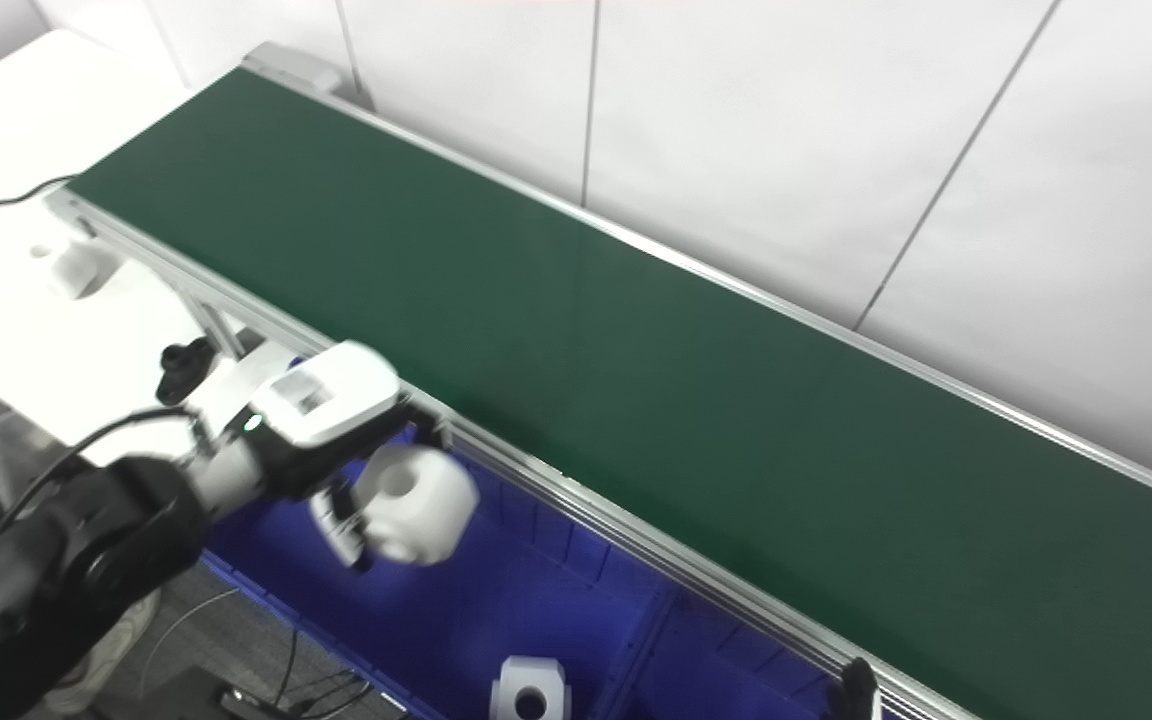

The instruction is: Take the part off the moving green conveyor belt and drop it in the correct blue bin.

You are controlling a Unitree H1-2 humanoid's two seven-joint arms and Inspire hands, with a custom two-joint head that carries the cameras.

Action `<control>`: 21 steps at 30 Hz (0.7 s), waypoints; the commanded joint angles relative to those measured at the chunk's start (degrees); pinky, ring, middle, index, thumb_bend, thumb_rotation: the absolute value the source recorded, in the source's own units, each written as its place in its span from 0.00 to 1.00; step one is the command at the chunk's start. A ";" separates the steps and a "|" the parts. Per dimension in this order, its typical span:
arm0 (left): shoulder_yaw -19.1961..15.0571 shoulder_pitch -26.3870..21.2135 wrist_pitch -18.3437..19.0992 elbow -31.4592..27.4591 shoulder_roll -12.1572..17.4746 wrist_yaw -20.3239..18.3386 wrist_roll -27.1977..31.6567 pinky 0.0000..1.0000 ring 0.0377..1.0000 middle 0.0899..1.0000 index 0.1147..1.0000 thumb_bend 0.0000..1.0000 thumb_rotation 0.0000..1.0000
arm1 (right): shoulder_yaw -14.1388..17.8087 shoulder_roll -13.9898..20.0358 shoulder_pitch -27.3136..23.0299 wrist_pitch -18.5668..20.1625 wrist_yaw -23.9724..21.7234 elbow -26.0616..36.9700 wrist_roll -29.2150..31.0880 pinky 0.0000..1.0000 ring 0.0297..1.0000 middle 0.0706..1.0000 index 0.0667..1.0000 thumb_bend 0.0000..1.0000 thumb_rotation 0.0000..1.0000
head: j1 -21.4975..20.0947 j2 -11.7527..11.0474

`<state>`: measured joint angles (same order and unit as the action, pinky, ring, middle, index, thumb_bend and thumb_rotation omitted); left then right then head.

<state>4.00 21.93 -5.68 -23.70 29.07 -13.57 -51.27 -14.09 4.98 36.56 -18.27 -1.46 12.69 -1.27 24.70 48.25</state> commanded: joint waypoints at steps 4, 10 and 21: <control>1.02 -3.71 -1.25 5.37 -0.04 2.86 -2.23 0.17 0.22 0.42 0.42 0.52 0.00 | 0.16 -0.06 1.06 -0.60 -1.09 2.48 0.94 1.00 0.96 0.98 1.00 0.84 1.00 | -0.15 -0.16; 5.29 -7.25 -5.05 16.58 1.38 6.48 -3.76 0.21 0.26 0.35 0.46 0.51 0.00 | -0.10 -0.69 0.73 -1.48 -1.17 1.50 0.88 1.00 0.94 0.96 1.00 0.85 1.00 | -1.22 -1.06; 8.41 -8.14 2.60 14.23 2.50 -3.00 -11.81 0.77 0.83 0.85 0.81 0.90 0.43 | -0.13 -0.99 1.20 -1.60 -1.19 1.86 0.79 1.00 0.92 0.95 1.00 0.87 0.98 | -2.60 -0.96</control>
<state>12.56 14.10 -4.39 -7.20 29.83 -16.02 -61.96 -14.17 4.22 37.22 -18.29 -1.94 12.67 -0.81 22.06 47.29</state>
